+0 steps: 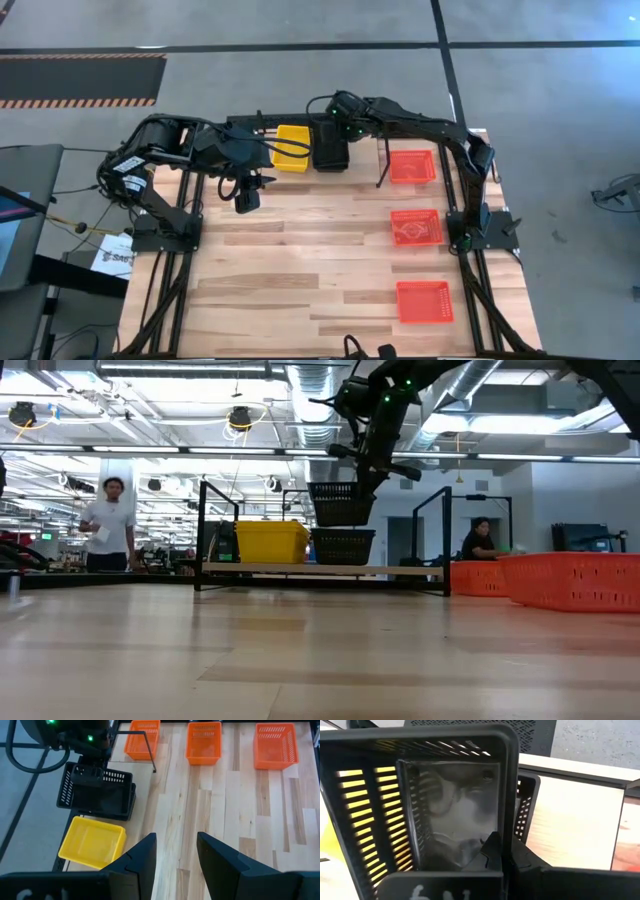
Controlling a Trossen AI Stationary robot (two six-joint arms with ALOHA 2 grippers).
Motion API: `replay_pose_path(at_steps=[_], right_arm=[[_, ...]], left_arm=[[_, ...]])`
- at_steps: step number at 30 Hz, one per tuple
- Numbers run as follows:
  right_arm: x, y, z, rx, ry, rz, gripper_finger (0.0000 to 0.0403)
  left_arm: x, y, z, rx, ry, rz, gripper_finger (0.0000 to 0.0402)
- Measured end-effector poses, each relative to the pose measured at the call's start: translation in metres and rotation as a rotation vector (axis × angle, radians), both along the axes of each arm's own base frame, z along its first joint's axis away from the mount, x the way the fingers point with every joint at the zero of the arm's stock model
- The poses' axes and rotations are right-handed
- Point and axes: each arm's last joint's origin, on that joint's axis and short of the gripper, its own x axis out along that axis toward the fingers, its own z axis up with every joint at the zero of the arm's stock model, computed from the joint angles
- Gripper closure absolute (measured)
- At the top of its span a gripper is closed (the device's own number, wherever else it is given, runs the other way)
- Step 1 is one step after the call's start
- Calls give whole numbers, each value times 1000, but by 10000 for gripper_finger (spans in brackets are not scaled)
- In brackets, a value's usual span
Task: Stack baskets on shelf by color
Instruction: Stack the black bin on top of the other black bin on the shelf
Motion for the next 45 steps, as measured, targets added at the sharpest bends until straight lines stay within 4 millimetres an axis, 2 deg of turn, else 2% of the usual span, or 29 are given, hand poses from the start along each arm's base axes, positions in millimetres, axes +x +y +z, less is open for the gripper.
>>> replay_pose_path(at_steps=[15, 20, 45], right_arm=[[-3, 1, -2, 12, 33, -5, 399], [0, 0, -9, 10, 66, -7, 399], [-1, 1, -8, 7, 72, -12, 399]], left_arm=[[0, 0, 0, 6, 2, -7, 271], [0, 0, 0, 6, 2, -7, 271], [0, 0, 0, 0, 0, 1, 271]])
